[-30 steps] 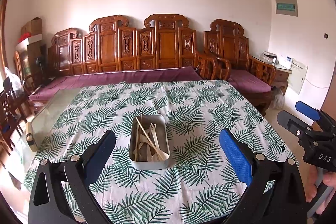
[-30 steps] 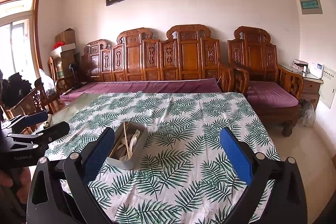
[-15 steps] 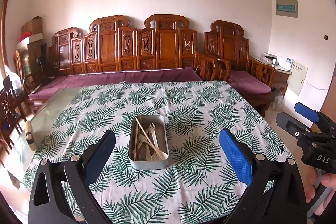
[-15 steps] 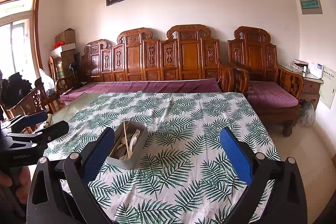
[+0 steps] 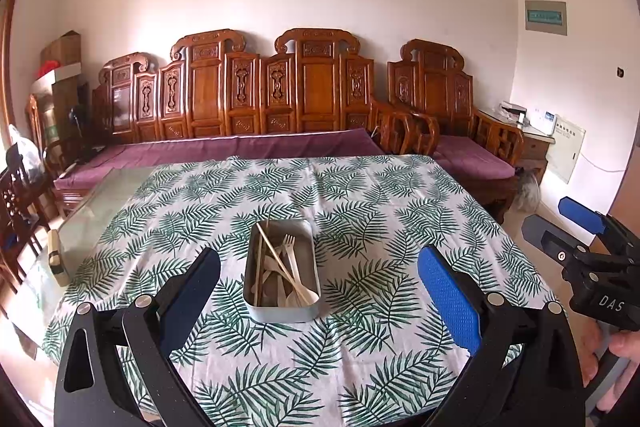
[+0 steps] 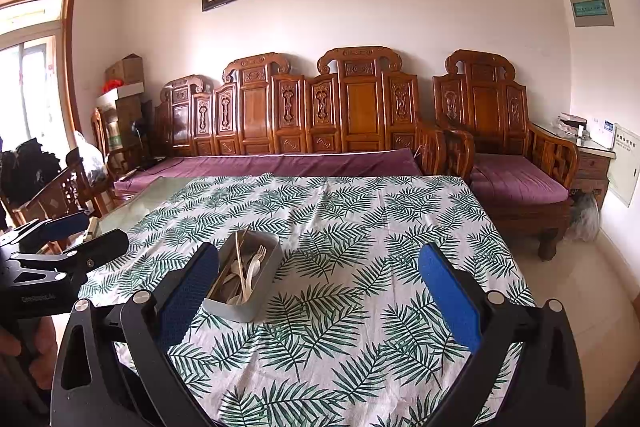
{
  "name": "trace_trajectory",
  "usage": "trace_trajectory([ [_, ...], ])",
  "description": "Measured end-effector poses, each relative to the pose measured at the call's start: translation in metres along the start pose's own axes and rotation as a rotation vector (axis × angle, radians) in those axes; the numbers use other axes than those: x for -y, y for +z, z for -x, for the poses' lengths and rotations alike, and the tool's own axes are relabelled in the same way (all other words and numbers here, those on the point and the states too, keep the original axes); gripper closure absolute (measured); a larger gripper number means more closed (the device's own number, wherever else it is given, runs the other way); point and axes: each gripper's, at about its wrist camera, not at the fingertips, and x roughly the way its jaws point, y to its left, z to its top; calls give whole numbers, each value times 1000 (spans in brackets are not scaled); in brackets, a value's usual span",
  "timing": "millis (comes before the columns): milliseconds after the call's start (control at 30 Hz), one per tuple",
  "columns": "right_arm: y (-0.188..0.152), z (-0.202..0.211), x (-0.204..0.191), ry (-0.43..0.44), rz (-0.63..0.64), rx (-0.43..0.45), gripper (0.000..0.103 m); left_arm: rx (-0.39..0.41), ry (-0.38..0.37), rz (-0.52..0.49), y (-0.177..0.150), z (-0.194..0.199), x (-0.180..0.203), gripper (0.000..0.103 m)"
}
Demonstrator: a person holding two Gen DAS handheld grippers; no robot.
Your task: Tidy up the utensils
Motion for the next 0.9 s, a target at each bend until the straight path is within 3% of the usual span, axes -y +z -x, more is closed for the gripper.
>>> trace_trajectory([
  [900,0,2,0,0,-3,9,2,12,-2,8,1,3,7,7],
])
